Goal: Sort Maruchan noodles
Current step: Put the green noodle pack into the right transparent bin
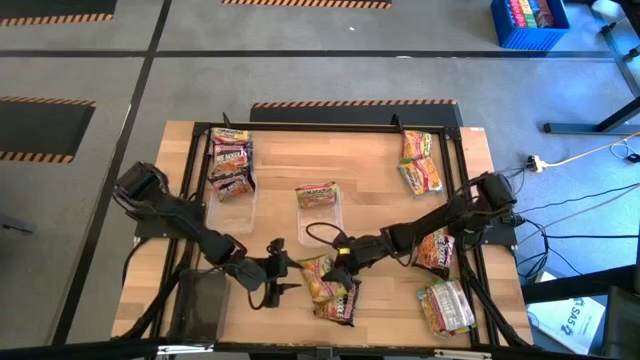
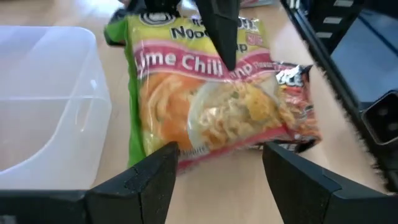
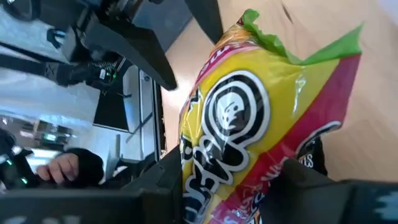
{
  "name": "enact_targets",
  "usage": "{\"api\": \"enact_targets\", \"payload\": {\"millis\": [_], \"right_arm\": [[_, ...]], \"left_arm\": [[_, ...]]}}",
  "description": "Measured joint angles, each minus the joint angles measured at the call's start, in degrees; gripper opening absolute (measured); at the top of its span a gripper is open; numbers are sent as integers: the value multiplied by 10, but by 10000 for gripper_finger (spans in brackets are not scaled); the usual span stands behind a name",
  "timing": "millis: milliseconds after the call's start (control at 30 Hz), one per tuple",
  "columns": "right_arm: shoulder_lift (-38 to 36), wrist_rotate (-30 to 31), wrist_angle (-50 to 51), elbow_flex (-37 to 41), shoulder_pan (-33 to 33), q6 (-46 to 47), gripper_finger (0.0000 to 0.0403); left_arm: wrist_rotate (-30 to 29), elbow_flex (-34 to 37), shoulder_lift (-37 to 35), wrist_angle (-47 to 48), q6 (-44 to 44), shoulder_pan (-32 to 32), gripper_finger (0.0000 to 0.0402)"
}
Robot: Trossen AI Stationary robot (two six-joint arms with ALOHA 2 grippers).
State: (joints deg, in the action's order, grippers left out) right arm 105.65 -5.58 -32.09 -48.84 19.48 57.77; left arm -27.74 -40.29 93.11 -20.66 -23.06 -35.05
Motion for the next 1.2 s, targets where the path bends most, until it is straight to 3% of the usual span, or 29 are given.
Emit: {"api": "enact_targets", "payload": {"millis": [400, 667, 900, 1033, 1200], "right_arm": [[-97, 15, 72, 0, 0, -136, 123], [-200, 126, 143, -1, -1, -326, 123], [-223, 203, 427, -129, -48, -488, 123], [-174, 211, 586, -240, -90, -566, 123], [-111, 203, 689, -322, -139, -630, 123]], "left_arm": [[3, 0, -81, 92, -24, -37, 230], [-4, 2, -69, 114, -38, -44, 230], [-7, 5, -61, 112, -45, -39, 230], [-8, 5, -61, 113, -45, -35, 230], [-8, 5, -61, 116, -45, -34, 230]]}}
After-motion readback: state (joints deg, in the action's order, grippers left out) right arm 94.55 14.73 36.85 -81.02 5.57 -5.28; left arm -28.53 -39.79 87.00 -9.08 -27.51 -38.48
